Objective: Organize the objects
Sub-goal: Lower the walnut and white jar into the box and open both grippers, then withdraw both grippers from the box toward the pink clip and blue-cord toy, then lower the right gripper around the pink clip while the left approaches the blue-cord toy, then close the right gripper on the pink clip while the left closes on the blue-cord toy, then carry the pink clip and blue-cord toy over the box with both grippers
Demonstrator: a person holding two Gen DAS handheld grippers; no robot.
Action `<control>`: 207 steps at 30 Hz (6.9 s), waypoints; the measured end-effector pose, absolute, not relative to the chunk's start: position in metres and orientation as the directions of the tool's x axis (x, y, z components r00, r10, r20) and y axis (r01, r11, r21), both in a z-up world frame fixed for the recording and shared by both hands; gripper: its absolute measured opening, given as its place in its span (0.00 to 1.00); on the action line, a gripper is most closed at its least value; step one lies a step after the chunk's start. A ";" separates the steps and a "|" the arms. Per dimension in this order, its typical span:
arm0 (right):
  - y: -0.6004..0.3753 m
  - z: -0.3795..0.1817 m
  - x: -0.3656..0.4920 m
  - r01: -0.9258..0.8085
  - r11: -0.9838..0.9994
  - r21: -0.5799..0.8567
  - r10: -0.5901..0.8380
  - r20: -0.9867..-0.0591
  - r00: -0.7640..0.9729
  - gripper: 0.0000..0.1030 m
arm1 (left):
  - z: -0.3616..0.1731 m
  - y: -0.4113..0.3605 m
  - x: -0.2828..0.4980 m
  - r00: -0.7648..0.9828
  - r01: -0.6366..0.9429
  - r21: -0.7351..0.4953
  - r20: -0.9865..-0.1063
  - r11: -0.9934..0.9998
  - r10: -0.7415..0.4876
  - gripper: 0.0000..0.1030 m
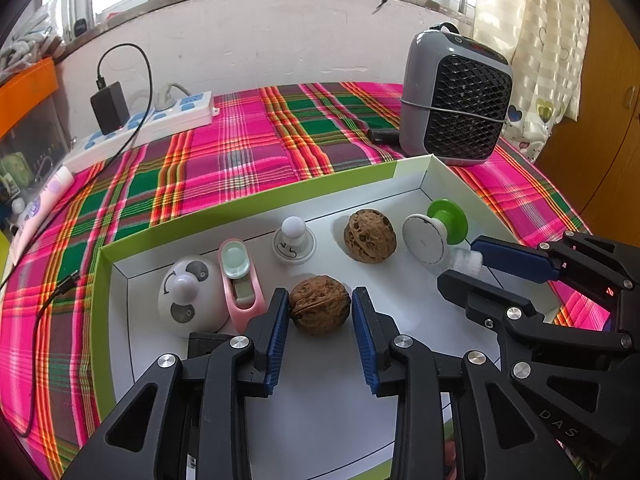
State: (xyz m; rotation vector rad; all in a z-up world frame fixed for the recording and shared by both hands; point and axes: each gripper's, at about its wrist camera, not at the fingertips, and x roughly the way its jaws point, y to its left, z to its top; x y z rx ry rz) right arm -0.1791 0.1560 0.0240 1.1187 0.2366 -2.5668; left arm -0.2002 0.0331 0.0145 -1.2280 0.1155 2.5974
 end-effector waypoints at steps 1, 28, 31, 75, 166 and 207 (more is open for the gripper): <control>0.157 0.024 -0.179 0.361 -0.932 -0.019 -0.232 -0.735 -0.637 0.32 | 0.015 0.033 -0.200 -0.607 -0.270 -0.042 -0.768 -0.962 0.204 0.32; 0.163 0.038 -0.161 0.319 -0.948 -0.007 -0.219 -0.711 -0.669 0.40 | 0.034 0.028 -0.171 -0.659 -0.226 -0.009 -0.735 -0.974 0.159 0.37; 0.163 0.039 -0.158 0.313 -0.950 -0.003 -0.218 -0.709 -0.671 0.40 | 0.038 0.027 -0.164 -0.672 -0.214 -0.003 -0.725 -0.977 0.150 0.37; 0.130 0.034 -0.074 0.348 -0.932 0.098 -0.311 -0.709 -0.633 0.40 | 0.033 -0.031 -0.052 -0.709 -0.135 -0.107 -0.684 -0.985 0.172 0.37; 0.168 0.028 -0.086 0.323 -0.925 0.199 -0.361 -0.723 -0.589 0.08 | 0.023 0.021 -0.085 -0.608 -0.276 -0.118 -0.747 -0.954 0.268 0.37; 0.133 0.020 -0.096 0.410 -0.902 0.134 -0.358 -0.763 -0.539 0.27 | 0.012 0.000 -0.090 -0.609 -0.211 -0.156 -0.751 -0.965 0.255 0.12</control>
